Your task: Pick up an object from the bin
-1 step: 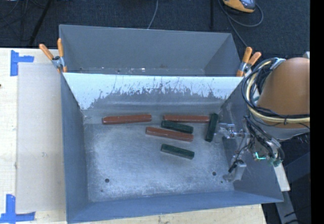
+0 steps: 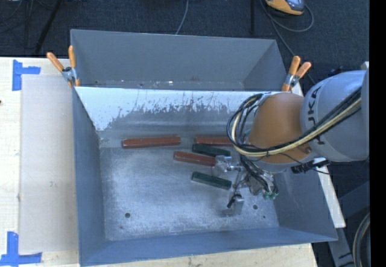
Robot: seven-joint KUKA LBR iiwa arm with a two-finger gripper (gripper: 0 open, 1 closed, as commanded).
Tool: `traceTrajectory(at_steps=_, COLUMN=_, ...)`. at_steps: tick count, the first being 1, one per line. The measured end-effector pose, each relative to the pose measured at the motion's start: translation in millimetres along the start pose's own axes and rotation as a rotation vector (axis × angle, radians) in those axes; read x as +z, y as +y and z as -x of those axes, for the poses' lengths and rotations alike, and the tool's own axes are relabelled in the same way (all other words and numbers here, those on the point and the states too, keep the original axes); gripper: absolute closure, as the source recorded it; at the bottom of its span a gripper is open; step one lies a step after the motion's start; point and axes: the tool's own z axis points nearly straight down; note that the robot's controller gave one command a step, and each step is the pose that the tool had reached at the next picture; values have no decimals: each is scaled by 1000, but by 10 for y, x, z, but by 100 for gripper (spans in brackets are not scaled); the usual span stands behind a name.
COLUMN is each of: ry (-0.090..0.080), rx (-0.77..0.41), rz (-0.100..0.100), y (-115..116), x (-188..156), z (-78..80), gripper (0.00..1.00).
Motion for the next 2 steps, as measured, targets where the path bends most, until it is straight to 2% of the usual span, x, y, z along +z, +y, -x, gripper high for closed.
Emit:
traceTrajectory(at_steps=1, ry=-5, rx=-2, rz=-2, y=-7, x=-39, z=10, gripper=100)
traceTrajectory(at_steps=2, ry=-17, rx=3, rz=-4, y=-75, x=-1607, z=332, gripper=100)
